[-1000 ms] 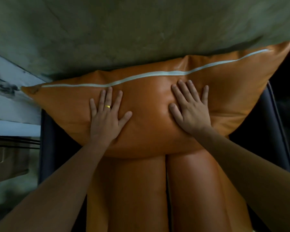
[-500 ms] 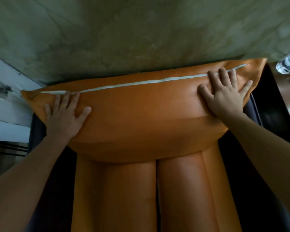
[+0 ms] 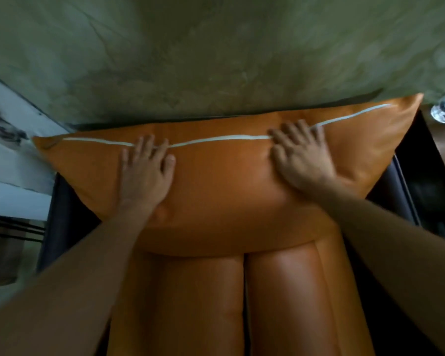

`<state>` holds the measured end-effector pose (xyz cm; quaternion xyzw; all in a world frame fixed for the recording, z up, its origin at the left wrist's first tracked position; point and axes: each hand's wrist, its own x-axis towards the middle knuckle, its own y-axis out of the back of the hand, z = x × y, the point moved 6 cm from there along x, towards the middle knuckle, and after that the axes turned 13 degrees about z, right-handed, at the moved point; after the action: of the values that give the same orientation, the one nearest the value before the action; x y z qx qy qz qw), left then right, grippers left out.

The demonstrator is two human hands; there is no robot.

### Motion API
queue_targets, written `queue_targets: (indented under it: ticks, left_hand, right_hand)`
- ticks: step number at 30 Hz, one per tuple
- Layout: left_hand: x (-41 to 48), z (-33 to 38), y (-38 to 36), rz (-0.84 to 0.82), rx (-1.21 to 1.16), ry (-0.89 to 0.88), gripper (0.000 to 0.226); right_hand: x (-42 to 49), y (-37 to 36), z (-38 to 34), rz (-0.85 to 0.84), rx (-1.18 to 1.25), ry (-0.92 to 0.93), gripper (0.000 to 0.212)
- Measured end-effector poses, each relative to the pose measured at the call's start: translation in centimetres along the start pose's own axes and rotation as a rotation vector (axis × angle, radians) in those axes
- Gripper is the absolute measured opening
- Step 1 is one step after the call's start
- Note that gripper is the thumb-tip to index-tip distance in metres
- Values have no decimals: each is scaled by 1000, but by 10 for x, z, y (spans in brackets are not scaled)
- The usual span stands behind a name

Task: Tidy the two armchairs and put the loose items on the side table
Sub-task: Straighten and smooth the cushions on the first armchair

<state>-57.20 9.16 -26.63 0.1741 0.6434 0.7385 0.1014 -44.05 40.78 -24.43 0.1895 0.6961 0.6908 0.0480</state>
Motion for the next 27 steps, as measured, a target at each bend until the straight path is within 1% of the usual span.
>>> queue_targets:
  ticks: [3,5,6,9,10,12,14,15,17,19,21,22,25,27]
  left_hand:
    - [8,-70,7,-8,54,103,69]
    - [0,-95,17,11,37,162,76]
    - [-11,-96,23,29,7,189,76]
    - [-74,-65,37,109,-139,265,68]
    - [-103,-47,36,125,-197,283,68]
    - [-151,-7,20,138,-307,326,75]
    - [-169,24,-5,169,-431,478,85]
    - [-163,34,-14,197,-493,562,89]
    - [-133,46,-27,187,-549,669,91]
    - [-109,47,-34,144,-543,695,92]
    - [-114,43,-32,135,-554,667,92]
    - [-124,41,-31,130,-582,640,91]
    - [-159,31,-22,71,-634,571,90]
    - [-180,26,-11,-8,-621,520,92]
  right_hand:
    - [-2,18,76,24,-96,-114,55]
    - [-10,29,90,74,-99,-244,57]
    - [-20,33,88,109,-78,-324,59]
    - [-79,41,58,224,98,-604,70]
    - [-108,34,40,238,200,-682,74]
    - [-160,14,-6,219,448,-815,80]
    - [-180,-8,-34,219,655,-931,82]
    - [-173,-16,-37,242,722,-966,81]
    - [-140,-26,-30,255,764,-938,80]
    - [-117,-34,-20,241,764,-901,80]
    - [-125,-41,-18,193,784,-920,80]
    - [-134,-40,-19,165,798,-901,80]
    - [-168,-23,-9,92,787,-771,80]
    - [-187,-13,4,32,755,-688,81]
